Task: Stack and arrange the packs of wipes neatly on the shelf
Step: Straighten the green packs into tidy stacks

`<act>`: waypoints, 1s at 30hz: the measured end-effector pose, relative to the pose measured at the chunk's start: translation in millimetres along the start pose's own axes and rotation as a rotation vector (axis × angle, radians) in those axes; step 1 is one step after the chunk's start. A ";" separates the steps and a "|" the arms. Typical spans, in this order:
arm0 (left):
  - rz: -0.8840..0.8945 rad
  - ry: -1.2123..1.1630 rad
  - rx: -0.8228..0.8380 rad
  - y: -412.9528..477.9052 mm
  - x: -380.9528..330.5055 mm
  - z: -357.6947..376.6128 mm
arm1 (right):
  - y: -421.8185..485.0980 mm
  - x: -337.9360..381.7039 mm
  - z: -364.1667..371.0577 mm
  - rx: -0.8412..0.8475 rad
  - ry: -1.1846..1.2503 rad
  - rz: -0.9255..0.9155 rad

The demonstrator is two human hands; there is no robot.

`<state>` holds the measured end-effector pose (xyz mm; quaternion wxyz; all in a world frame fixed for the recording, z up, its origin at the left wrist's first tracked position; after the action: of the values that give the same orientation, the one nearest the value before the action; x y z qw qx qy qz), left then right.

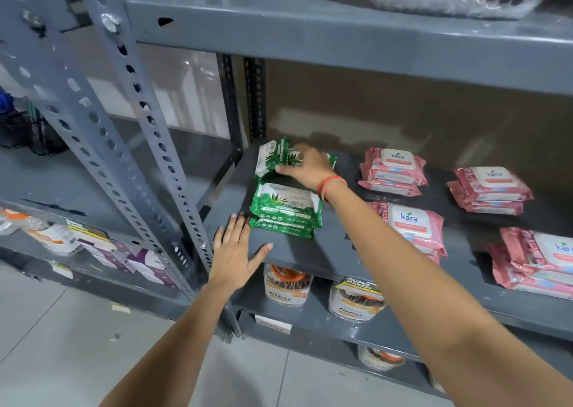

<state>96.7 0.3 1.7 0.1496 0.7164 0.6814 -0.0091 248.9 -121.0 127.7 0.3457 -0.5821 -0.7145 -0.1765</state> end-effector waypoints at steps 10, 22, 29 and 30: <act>-0.013 0.037 -0.065 2.3 0.3 -0.5 | 63.9 -38.5 27.7 -0.115 0.297 0.441; -0.025 0.073 -0.068 1.7 1.3 -1.3 | 74.2 -42.7 62.9 0.050 0.634 0.588; -0.024 0.062 -0.048 2.5 0.9 0.5 | 79.2 -47.6 33.7 -0.067 0.762 0.466; -0.025 0.057 -0.045 1.9 1.0 0.6 | 80.5 -49.4 27.7 -0.084 0.801 0.446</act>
<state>98.8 1.1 1.3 0.1462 0.7043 0.6942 0.0248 321.9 -117.0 61.8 0.6002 -0.6211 -0.3742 -0.3376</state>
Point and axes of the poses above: each hand's wrist, its own y-axis towards the middle knuckle, its own z-axis out of the palm, x = y × z, the point moved 9 cm from there along y, towards the middle knuckle, and after that the axes turned 12 degrees about z, right-handed, at the moved point
